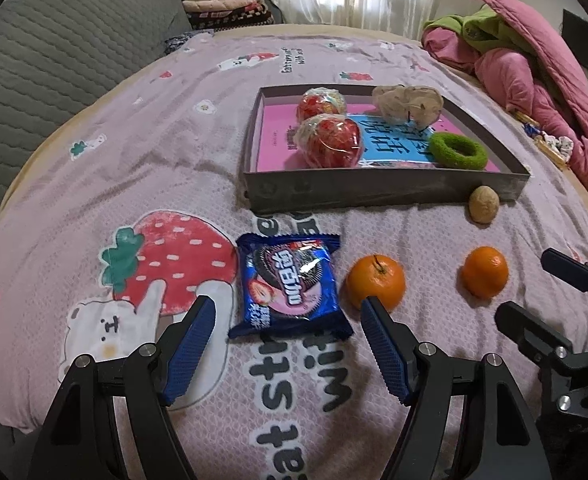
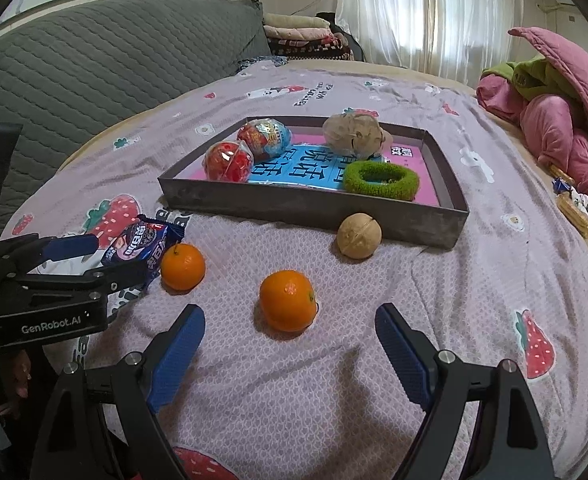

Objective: Organize objects
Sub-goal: 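Grasp blue Oreo packet with left tool while right tool grasps an orange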

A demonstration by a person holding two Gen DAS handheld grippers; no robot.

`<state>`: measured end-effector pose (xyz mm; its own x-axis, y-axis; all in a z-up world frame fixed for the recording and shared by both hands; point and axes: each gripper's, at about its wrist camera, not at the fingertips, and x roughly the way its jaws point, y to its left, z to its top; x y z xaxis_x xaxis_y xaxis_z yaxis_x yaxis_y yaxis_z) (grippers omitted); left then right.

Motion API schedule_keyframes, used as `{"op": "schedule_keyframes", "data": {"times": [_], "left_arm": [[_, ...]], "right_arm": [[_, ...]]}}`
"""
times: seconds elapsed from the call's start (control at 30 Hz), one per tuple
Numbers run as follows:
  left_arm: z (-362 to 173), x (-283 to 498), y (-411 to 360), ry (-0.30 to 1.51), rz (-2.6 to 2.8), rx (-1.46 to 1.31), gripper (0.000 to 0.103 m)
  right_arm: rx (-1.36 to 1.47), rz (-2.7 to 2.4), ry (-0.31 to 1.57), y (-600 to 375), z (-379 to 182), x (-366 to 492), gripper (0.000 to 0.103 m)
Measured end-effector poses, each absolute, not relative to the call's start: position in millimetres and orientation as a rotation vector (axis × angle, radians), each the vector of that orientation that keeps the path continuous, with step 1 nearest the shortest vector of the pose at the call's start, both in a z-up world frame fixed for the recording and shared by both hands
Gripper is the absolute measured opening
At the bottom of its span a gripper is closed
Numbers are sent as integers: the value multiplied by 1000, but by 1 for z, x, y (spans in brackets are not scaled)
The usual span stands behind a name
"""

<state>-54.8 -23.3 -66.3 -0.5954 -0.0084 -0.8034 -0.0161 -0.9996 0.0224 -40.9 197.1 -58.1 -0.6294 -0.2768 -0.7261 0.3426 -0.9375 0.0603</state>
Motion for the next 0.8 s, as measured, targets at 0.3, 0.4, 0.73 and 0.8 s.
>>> {"op": "schedule_keyframes", "data": {"times": [0.3, 0.4, 0.73, 0.8], "left_arm": [[-76, -68, -23, 32, 2797, -1442, 76], [-77, -70, -23, 45, 2815, -1436, 76], [-80, -83, -28, 40, 2846, -1448, 76], [-82, -86, -28, 35, 2851, -1455, 76]], "right_arm": [[1147, -2550, 124, 194, -68, -49, 87], [1158, -2552, 120, 193, -71, -52, 87], [1183, -2557, 154, 186, -84, -62, 87], [1181, -2561, 163, 184, -85, -63, 87]]}}
